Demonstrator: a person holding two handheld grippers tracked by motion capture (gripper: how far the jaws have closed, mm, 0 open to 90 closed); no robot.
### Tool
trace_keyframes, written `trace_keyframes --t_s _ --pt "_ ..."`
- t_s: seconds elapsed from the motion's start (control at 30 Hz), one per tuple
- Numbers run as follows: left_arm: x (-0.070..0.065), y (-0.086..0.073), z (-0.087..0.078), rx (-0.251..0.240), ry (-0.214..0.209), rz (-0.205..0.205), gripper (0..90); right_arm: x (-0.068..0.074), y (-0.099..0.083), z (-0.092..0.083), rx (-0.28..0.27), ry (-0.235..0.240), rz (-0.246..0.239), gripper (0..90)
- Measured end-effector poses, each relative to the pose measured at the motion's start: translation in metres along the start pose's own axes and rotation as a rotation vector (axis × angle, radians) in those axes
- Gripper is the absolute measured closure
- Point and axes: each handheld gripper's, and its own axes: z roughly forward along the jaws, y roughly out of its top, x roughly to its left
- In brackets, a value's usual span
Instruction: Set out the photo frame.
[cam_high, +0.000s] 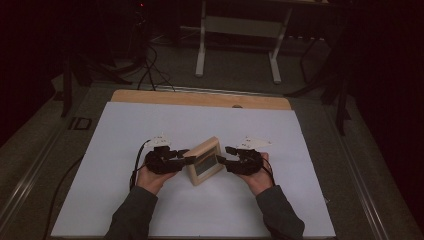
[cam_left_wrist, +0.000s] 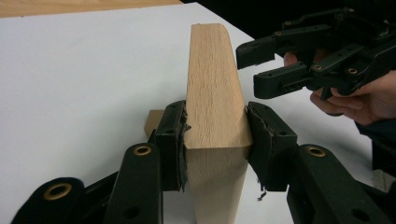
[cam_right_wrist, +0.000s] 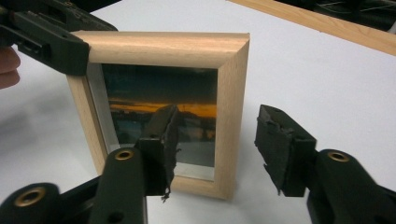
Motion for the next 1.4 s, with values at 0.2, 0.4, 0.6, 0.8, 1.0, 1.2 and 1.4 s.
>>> trace_keyframes --t_s 0.2,0.4,0.6,0.8,1.0,1.2,1.4 --pt "-0.01 0.0 0.001 0.0 0.069 0.05 59.2 0.0 0.005 0.007 0.011 0.016 -0.004 40.4" --pt "-0.018 -0.003 0.005 0.003 0.169 0.08 48.6 -0.003 0.008 0.011 0.022 0.024 -0.001 37.5" --pt "-0.027 -0.011 -0.001 -0.043 0.246 0.052 41.4 -0.007 0.009 0.011 0.011 0.035 0.011 40.9" --pt "-0.036 -0.022 -0.006 -0.076 0.299 0.016 44.8 -0.011 0.012 0.011 0.005 0.054 0.014 43.9" --pt "-0.043 -0.03 -0.003 -0.064 0.33 0.006 48.7 -0.016 0.013 0.017 0.019 0.081 0.024 41.4" --pt "-0.045 -0.031 0.001 -0.058 0.316 -0.015 55.6 -0.018 0.017 0.022 0.028 0.111 0.024 38.7" --pt "-0.043 -0.03 0.0 -0.056 0.3 -0.04 56.7 -0.018 0.022 0.027 0.045 0.143 0.002 32.4"
